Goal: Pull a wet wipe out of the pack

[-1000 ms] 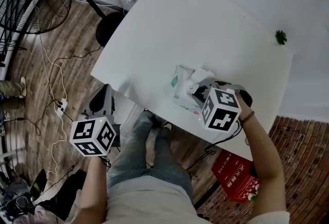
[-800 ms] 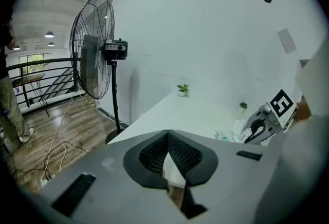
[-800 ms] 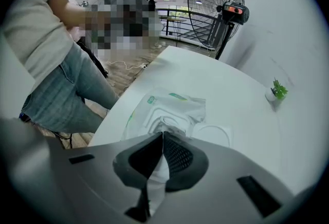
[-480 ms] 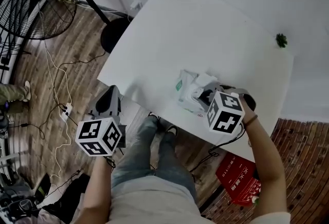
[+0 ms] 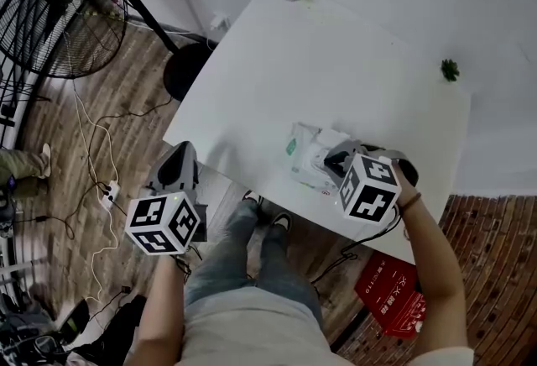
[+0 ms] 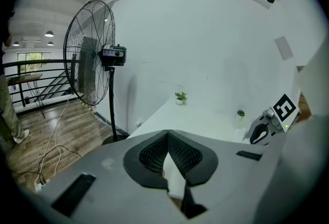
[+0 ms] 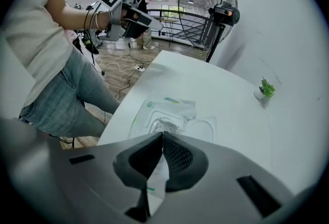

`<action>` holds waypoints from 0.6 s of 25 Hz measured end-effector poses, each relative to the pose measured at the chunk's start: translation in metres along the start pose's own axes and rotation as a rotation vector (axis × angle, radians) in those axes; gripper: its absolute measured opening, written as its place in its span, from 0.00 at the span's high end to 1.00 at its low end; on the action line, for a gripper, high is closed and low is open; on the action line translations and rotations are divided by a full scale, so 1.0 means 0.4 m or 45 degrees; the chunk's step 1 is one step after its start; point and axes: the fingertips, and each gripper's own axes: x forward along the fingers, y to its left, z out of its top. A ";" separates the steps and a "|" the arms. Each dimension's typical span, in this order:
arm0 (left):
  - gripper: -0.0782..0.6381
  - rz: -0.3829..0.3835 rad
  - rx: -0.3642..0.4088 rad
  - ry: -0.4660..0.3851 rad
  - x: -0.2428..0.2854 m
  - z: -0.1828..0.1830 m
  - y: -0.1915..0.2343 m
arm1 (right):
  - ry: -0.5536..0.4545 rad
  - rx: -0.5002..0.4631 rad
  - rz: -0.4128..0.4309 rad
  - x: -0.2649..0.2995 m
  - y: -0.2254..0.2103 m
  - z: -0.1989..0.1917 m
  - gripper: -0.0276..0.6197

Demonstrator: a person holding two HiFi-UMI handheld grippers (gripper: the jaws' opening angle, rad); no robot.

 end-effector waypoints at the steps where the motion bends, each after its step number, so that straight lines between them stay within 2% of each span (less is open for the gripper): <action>1: 0.89 -0.003 -0.001 -0.005 0.000 0.005 0.000 | 0.002 0.001 -0.004 -0.005 0.000 0.001 0.95; 15: 0.89 -0.039 -0.020 -0.055 0.006 0.051 0.004 | 0.032 0.029 -0.059 -0.061 -0.007 0.012 0.95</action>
